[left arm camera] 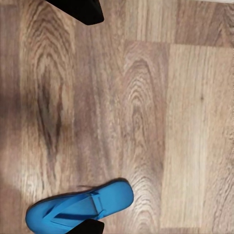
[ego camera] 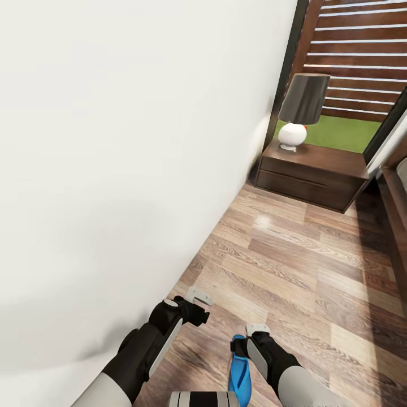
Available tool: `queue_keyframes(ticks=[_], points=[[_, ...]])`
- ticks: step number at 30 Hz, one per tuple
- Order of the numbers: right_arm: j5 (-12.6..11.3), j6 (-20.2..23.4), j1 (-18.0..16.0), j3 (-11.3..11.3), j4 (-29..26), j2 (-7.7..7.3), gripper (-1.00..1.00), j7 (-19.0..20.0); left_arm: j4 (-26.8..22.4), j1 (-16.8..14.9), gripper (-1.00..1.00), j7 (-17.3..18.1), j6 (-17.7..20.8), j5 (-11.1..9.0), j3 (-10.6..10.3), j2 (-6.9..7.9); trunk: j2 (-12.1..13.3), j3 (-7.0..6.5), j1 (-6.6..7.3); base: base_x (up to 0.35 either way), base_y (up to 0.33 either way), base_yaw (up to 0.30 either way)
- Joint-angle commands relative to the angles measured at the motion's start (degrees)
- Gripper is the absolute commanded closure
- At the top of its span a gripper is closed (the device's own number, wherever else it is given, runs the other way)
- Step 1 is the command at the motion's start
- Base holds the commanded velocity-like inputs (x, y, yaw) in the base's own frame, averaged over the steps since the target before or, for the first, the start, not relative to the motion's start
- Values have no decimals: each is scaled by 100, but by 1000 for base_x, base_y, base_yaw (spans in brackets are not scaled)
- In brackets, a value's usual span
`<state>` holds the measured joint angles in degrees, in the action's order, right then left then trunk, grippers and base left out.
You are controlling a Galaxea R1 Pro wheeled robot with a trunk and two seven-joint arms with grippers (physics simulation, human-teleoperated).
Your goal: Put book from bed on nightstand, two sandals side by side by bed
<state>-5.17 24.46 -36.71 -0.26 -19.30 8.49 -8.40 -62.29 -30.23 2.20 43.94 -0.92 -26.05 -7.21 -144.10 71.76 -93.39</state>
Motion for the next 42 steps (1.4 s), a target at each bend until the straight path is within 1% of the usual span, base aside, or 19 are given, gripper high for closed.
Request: queue_keyframes(ticks=[1,8,13,36,42], points=[[-55,38,-8,-1,-11,2,-100,-38,-9,-2,-100,9,27,-7,1,0,-2,5,1,0,0,0],[-54,86,-34,0,-12,17,-100,-38,-18,-1,-100,9,27,-6,3,0,-2,5,1,0,0,0],[-54,97,-47,0,-14,26,-100,-40,-19,-1,-100,9,27,-5,2,0,-8,115,-12,0,0,0],[-61,111,-258,8,-16,39,-100,-47,-24,0,-100,9,27,-5,3,0,-8,115,-12,0,0,0],[-62,112,-289,8,-15,39,-100,-48,-25,0,-100,9,27,-5,2,0,-16,248,-27,0,0,0]])
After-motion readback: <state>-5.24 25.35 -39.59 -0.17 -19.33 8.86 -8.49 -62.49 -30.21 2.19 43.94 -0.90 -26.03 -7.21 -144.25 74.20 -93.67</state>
